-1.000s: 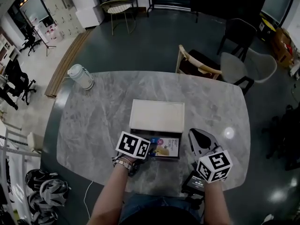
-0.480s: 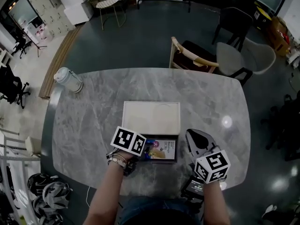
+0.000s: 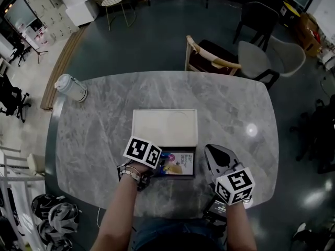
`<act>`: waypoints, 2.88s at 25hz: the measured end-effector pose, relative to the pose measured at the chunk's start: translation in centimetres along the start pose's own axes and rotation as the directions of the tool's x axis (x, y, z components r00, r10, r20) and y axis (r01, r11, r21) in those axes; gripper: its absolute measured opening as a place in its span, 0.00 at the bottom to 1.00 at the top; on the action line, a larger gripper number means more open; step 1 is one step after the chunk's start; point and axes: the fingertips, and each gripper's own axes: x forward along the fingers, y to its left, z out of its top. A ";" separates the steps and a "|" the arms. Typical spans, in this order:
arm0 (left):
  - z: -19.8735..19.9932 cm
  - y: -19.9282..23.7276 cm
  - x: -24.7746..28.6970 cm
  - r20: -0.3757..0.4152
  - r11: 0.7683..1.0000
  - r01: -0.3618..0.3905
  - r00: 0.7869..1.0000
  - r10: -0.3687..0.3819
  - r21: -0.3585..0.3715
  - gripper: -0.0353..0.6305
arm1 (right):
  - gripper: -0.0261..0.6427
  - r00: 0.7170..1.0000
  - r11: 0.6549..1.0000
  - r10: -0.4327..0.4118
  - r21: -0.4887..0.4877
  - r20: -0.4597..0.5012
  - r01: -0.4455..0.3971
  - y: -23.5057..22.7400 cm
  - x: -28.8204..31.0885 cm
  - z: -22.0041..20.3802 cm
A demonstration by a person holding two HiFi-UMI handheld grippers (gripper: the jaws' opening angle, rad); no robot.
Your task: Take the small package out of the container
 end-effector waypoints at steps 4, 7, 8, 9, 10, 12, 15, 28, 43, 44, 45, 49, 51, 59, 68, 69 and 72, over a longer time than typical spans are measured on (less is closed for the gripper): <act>-0.1 -0.3 0.0 0.027 0.997 0.048 0.998 -0.049 0.061 0.31 | 0.08 1.000 1.000 -0.001 0.007 0.006 0.001 0.1 -0.3 -0.2; -0.1 -0.5 -0.3 0.056 0.996 0.050 0.997 -0.054 0.072 0.29 | 0.08 1.000 1.000 0.004 0.010 0.023 -0.004 0.3 -0.4 0.3; 0.0 -0.7 -0.6 0.066 0.996 0.049 0.996 -0.054 0.080 0.29 | 0.08 0.999 1.000 0.005 0.015 0.032 -0.006 0.3 -0.5 0.6; 0.0 -0.9 -0.9 0.076 0.995 0.051 0.995 -0.058 0.091 0.29 | 0.08 0.999 1.000 0.006 0.021 0.041 -0.007 0.3 -0.5 0.8; 0.1 -1.2 -1.3 0.084 0.993 0.056 0.994 -0.065 0.106 0.29 | 0.08 0.999 1.000 0.007 0.024 0.048 -0.008 0.3 -0.6 0.9; 0.1 -1.8 -2.1 0.097 0.986 0.067 0.992 -0.082 0.153 0.29 | 0.08 0.998 1.000 0.007 0.023 0.058 -0.008 0.4 -0.8 1.2; 0.0 -3.0 -3.4 0.136 0.969 0.077 0.984 -0.112 0.236 0.29 | 0.08 0.997 1.000 0.007 0.021 0.073 -0.009 0.7 -1.2 1.6; 1.2 -6.2 -6.1 0.526 0.959 0.052 0.827 -0.199 0.280 0.28 | 0.08 0.993 1.000 -0.017 0.023 0.114 0.015 1.1 -3.4 2.1; 1.9 -6.2 -5.9 0.543 0.969 0.249 0.814 -0.205 -0.008 0.22 | 0.08 0.990 1.000 -0.017 0.010 0.141 0.016 1.9 -5.2 2.6; 1.9 -6.4 -6.0 0.552 0.966 0.259 0.807 -0.212 -0.009 0.22 | 0.08 0.990 1.000 -0.018 0.009 0.142 0.017 1.8 -5.3 2.6; 2.0 -6.6 -6.0 0.555 0.965 0.263 0.804 -0.214 -0.010 0.22 | 0.08 0.990 1.000 -0.019 0.008 0.142 0.018 1.7 -5.4 2.7; 2.1 -6.8 -5.8 0.523 0.965 0.262 0.825 -0.213 -0.020 0.22 | 0.08 0.989 1.000 -0.026 0.010 0.146 0.025 1.4 -5.8 2.7; 2.1 -6.6 -5.6 0.489 0.966 0.257 0.847 -0.209 -0.032 0.22 | 0.08 0.988 1.000 -0.029 0.007 0.149 0.028 1.2 -6.0 2.8; 2.1 -7.0 -6.9 0.435 0.967 0.253 0.873 -0.220 -0.019 0.19 | 0.08 0.985 0.999 -0.045 -0.010 0.165 0.047 0.4 -6.7 4.0; 2.9 -8.7 -10.6 0.524 0.961 0.272 0.813 -0.253 0.042 0.19 | 0.08 0.971 0.998 -0.067 -0.006 0.230 0.070 -0.2 -7.6 5.9; 3.0 -8.8 -11.2 0.539 0.962 0.270 0.804 -0.253 0.049 0.18 | 0.08 0.969 0.998 -0.065 -0.007 0.239 0.068 -0.2 -7.7 6.3; 3.4 -9.2 -13.1 0.592 0.961 0.267 0.764 -0.256 0.071 0.18 | 0.08 0.963 0.998 -0.056 -0.016 0.263 0.062 0.1 -7.9 7.3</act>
